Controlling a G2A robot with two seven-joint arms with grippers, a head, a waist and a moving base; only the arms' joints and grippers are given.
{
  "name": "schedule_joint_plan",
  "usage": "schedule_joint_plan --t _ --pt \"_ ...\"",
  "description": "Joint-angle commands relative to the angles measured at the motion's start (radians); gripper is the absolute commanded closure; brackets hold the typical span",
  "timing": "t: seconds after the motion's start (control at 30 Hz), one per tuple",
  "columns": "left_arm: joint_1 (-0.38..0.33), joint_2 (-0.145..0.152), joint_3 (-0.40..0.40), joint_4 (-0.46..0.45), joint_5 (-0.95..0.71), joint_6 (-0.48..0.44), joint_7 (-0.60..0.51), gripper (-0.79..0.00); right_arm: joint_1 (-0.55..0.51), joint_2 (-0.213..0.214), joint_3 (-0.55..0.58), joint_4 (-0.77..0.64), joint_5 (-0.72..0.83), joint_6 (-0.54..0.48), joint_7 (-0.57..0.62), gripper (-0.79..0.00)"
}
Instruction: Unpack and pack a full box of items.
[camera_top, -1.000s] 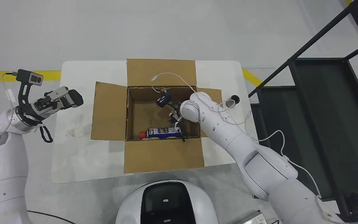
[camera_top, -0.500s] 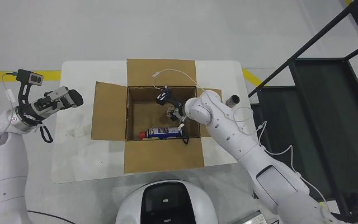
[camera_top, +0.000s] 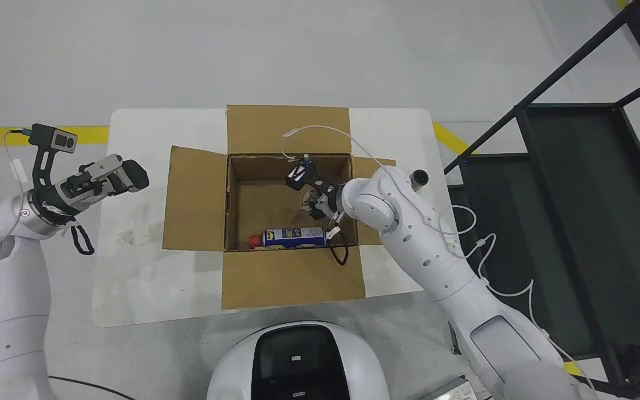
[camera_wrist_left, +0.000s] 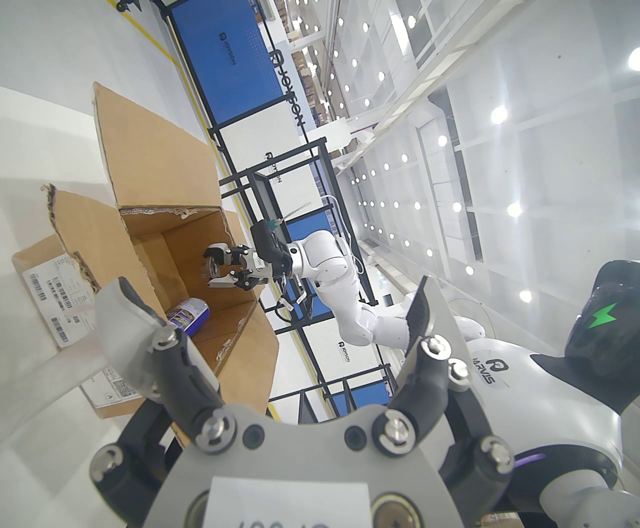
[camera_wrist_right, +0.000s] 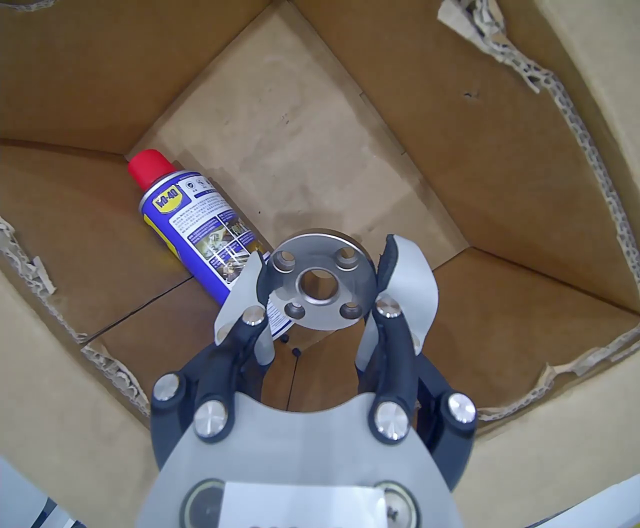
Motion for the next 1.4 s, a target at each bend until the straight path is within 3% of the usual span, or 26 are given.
schedule_joint_plan --t 0.0,0.97,1.13,1.37 --pt "0.0 0.0 0.0 0.0 0.0 0.0 0.0 -0.785 0.0 0.0 0.0 0.0 0.0 0.0 0.0 0.0" --pt "0.0 0.0 0.0 0.0 0.0 0.0 0.0 -0.785 -0.011 0.003 0.007 -0.014 0.009 -0.009 -0.013 0.0" --pt "0.0 0.0 0.0 0.0 0.0 0.0 0.0 -0.785 -0.047 0.033 0.107 -0.158 0.06 -0.059 0.112 0.0" --pt "0.0 0.0 0.0 0.0 0.0 0.0 0.0 -0.785 -0.206 0.092 0.35 -0.434 0.11 -0.104 0.311 0.0"
